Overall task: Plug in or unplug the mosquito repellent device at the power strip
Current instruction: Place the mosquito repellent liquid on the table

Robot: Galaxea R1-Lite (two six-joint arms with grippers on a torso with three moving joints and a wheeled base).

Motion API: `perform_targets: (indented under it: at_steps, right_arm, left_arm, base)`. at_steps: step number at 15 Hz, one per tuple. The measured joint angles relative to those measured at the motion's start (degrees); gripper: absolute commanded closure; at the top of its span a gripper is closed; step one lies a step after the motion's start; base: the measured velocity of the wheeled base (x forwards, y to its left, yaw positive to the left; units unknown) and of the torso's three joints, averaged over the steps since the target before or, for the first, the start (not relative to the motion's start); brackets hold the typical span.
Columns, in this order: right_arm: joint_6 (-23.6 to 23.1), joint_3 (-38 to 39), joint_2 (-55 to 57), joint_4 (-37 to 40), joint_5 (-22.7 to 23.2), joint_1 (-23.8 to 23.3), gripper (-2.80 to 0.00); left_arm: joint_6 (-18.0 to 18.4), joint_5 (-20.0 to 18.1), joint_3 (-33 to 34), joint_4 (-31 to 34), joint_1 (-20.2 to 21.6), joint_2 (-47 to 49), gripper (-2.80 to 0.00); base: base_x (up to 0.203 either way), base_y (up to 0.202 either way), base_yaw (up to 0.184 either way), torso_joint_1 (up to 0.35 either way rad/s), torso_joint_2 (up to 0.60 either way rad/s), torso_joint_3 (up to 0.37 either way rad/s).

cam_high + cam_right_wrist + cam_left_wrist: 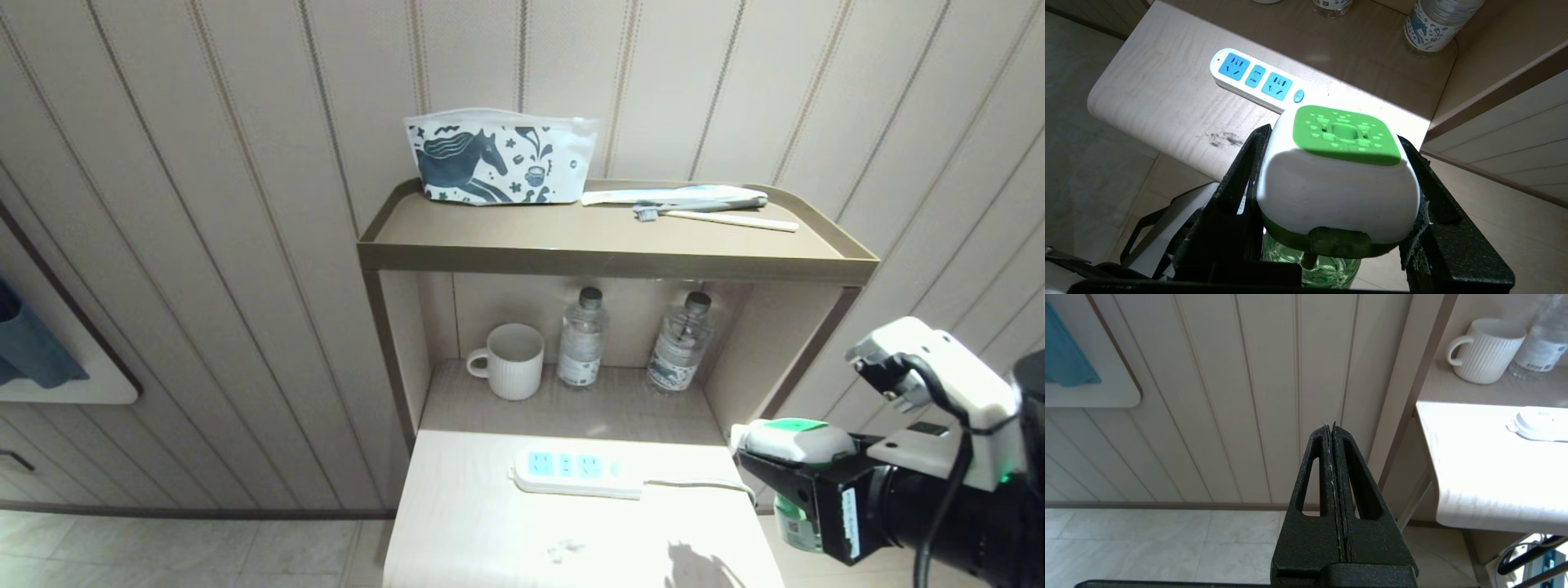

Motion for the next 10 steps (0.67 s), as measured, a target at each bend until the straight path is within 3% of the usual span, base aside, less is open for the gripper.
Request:
perform_targets:
  at_steps: [10]
  right_arm:
    - [0.0,0.2,-1.3,0.1,0.0,0.0,0.00]
  left_arm:
    - [0.0,0.0,0.0,0.0,0.0,0.0,0.00]
  base:
    - [0.000,0.000,0.000,-0.232,0.51,0.277]
